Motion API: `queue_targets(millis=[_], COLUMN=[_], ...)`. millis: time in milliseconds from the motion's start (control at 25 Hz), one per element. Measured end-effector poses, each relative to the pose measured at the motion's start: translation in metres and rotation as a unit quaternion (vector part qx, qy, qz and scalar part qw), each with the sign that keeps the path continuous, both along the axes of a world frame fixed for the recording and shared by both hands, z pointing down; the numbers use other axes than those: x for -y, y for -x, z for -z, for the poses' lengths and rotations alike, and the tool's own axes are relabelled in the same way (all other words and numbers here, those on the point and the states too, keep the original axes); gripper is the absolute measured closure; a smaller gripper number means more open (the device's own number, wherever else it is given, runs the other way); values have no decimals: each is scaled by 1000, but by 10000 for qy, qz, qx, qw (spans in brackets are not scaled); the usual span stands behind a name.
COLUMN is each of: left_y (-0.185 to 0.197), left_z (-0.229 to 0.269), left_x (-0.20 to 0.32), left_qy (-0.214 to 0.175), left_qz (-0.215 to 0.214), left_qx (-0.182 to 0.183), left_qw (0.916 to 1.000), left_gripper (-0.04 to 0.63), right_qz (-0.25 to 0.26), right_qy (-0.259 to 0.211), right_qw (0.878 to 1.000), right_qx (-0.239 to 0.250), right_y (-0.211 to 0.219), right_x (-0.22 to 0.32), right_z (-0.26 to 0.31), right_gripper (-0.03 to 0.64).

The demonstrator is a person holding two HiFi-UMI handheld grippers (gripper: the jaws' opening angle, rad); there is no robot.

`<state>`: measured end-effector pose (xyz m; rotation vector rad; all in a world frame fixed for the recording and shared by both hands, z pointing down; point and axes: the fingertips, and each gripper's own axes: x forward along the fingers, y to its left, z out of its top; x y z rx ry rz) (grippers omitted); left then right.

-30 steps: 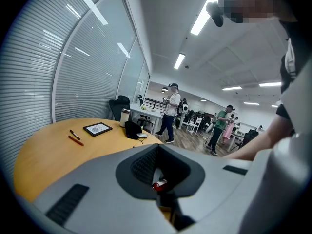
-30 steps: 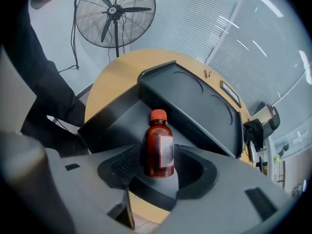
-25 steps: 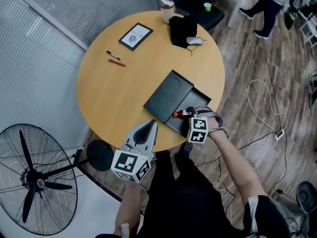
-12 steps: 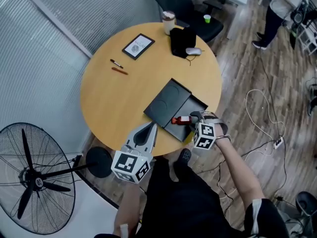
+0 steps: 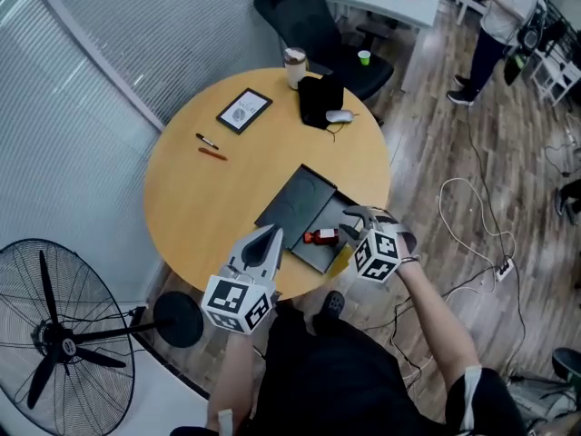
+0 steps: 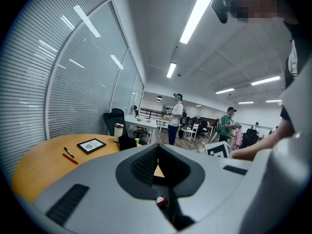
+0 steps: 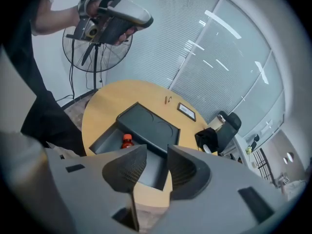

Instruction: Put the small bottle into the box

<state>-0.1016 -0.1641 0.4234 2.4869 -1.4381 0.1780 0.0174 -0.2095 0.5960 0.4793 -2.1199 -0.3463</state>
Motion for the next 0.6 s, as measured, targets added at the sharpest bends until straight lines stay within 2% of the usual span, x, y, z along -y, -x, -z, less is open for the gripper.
queue_targets(millis=[400, 600], left_y=[-7, -13], left_z=[14, 18], left_x=[12, 17], left_qy=[-193, -246], left_qz=[-108, -197], left_qx=[51, 66], left_qw=[9997, 9995], left_gripper=[600, 600], right_qz=[-349, -662], right_qy=[-636, -860], right_qw=[9956, 9871], right_qx=[588, 1178], right_y=[-8, -14], right_x=[5, 7], right_z=[62, 100], right_gripper=[525, 566])
